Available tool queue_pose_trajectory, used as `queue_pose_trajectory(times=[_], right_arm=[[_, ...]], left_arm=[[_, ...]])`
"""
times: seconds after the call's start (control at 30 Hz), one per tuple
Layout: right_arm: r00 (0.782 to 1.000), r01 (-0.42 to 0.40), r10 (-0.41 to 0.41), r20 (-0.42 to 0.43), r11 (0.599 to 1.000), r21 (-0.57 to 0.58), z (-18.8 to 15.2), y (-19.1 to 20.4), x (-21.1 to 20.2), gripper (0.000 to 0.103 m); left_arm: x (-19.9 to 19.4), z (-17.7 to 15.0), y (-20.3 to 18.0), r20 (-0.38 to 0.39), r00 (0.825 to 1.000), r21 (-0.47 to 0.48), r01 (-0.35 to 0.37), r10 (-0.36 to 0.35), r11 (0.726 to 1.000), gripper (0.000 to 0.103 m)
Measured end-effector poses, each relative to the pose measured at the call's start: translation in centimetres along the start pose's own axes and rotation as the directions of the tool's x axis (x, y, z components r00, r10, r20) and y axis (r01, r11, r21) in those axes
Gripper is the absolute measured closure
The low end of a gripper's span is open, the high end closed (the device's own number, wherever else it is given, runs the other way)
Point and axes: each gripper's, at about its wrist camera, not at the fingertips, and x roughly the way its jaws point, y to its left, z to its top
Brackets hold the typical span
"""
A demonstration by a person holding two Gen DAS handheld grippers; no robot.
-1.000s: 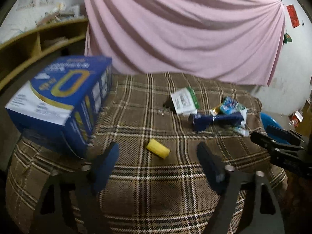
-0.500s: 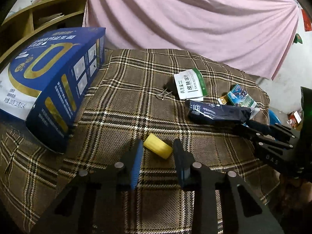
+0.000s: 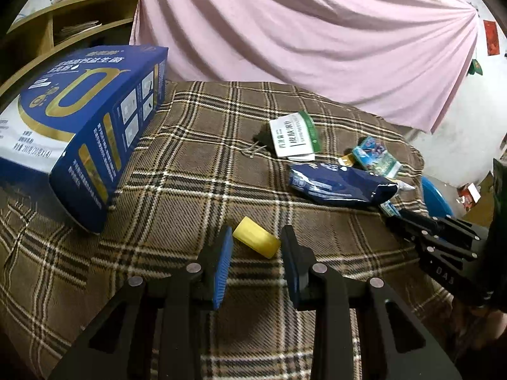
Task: Collect trash
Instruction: 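Grasp the yellow sponge with the left tool while the right tool grasps the white packet, then carry sponge and packet over the blue bucket and open both tools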
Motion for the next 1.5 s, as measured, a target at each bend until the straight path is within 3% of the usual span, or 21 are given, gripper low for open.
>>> queue_pose_trajectory(times=[0.43,0.63,0.77,0.93,1.07,1.17,1.33,1.5], right_arm=[[0.997,0.018,-0.023,0.067,0.996,0.084,-3.7,-1.0,-5.1,0.086],[0.989,0.009,-0.03,0.145,0.99,0.142,-5.2,-2.1,-8.1,0.086],[0.969,0.028,-0.062,0.238,0.989,0.145,-5.3,-2.3,-10.6,0.086],[0.914,0.043,-0.102,0.394,0.987,0.155,-5.2,-2.6,-14.1,0.085],[0.85,0.046,-0.14,0.507,0.98,0.193,-5.2,-3.5,-16.5,0.085],[0.789,0.058,-0.183,0.587,0.973,0.225,-5.1,-4.2,-18.1,0.085],[0.689,0.106,-0.259,0.677,0.96,0.26,-4.9,-5.1,-20.1,0.085],[0.627,0.129,-0.31,0.715,0.946,0.297,-4.8,-6.5,-21.0,0.085]], left_arm=[[-4.6,-0.6,-5.1,0.126,0.991,0.124,0.028,-0.044,0.992,0.077],[-6.3,0.0,-7.8,0.185,0.981,0.178,0.019,-0.052,0.984,0.077],[-7.3,0.2,-9.4,0.225,0.972,0.207,0.018,-0.065,0.978,0.076],[-8.9,0.8,-11.5,0.285,0.955,0.248,0.013,-0.086,0.969,0.076],[-10.2,1.6,-13.5,0.345,0.933,0.277,0.0,-0.099,0.961,0.076],[-10.9,2.2,-14.9,0.381,0.918,0.298,-0.007,-0.112,0.954,0.076],[-12.2,3.4,-17.3,0.458,0.874,0.332,0.001,-0.162,0.943,0.076],[-12.6,4.4,-19.5,0.497,0.838,0.367,0.031,-0.224,0.93,0.076]])
